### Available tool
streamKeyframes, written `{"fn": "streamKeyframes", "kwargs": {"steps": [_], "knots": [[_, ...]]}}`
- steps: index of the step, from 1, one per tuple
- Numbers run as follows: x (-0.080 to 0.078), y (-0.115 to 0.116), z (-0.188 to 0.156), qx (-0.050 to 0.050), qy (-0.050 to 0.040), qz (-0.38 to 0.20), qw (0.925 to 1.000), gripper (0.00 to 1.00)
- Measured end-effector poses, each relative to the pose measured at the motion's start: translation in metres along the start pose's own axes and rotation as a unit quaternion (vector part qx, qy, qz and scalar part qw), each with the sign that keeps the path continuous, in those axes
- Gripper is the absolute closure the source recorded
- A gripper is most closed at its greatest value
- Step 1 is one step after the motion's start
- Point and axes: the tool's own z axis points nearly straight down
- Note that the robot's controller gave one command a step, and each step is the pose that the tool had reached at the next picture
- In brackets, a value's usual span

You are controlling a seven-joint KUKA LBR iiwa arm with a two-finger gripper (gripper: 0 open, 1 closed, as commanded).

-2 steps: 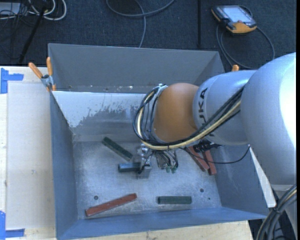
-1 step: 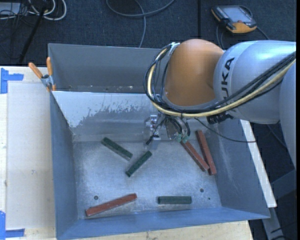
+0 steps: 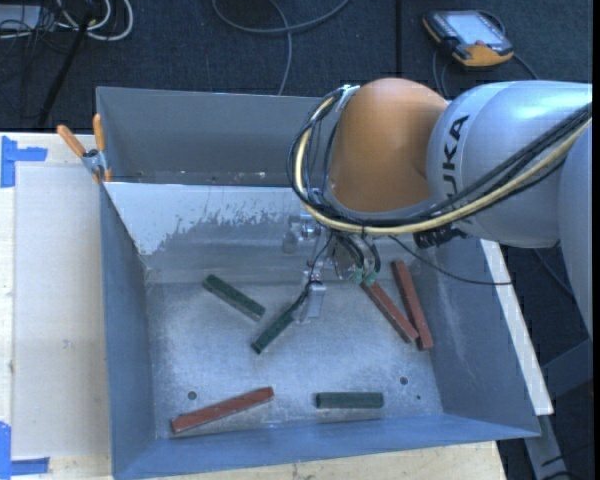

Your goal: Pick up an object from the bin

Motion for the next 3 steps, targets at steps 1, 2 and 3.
{"fn": "streamKeyframes", "kwargs": {"steps": [1,2,3], "knots": [[0.0,0.0,0.0,0.0,0.0,0.0,1.0,0.0],[0.011,0.012,0.046,0.0,-0.0023,-0.031,0.9995,0.0],[0.066,0.025,0.067,0.0,0.0021,-0.065,0.9979,0.0]]}}
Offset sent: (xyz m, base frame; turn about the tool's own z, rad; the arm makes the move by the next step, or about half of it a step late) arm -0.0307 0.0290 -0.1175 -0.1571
